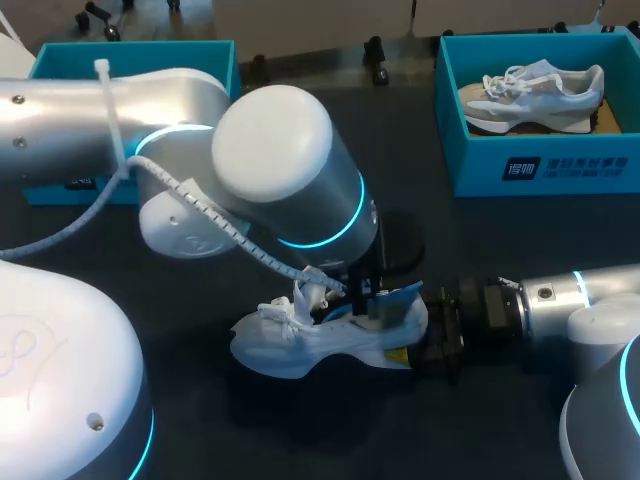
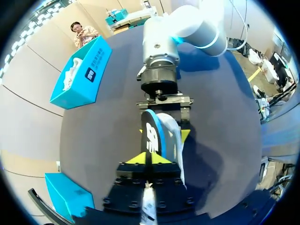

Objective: Take the shoe out of the shoebox, open the shoe tongue, remove and reinsert the insole, then place the shoe into the shoebox

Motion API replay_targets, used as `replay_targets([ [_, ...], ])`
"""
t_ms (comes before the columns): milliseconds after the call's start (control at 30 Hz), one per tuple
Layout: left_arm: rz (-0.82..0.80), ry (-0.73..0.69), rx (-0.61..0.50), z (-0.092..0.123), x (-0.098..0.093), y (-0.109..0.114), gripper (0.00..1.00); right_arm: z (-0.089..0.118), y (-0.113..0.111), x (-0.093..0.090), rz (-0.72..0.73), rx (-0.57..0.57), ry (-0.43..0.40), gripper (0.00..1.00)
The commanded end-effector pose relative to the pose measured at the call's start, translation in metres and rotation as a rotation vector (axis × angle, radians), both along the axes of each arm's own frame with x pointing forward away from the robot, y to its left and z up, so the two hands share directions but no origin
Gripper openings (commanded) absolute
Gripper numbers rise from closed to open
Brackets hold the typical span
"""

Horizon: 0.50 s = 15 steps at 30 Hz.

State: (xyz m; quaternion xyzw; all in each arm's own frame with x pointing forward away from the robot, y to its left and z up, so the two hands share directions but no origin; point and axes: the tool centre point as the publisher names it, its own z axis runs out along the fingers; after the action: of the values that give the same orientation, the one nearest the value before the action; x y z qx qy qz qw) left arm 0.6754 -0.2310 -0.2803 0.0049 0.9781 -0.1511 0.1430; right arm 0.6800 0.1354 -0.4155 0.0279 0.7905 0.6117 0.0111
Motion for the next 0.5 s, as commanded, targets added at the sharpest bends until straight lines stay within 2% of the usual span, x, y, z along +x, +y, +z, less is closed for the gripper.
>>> replay_targets([
  [33,-0.004,-0.012,-0.015,0.009,-0.008,0.018,0.45,0.001,0.001,-0.001,0.0,-0.005,0.0,0.0],
  [500,-0.029,-0.011,-0.011,0.004,-0.025,0.022,0.49,0.001,0.001,-0.001,0.0,-0.005,0.0,0.0],
])
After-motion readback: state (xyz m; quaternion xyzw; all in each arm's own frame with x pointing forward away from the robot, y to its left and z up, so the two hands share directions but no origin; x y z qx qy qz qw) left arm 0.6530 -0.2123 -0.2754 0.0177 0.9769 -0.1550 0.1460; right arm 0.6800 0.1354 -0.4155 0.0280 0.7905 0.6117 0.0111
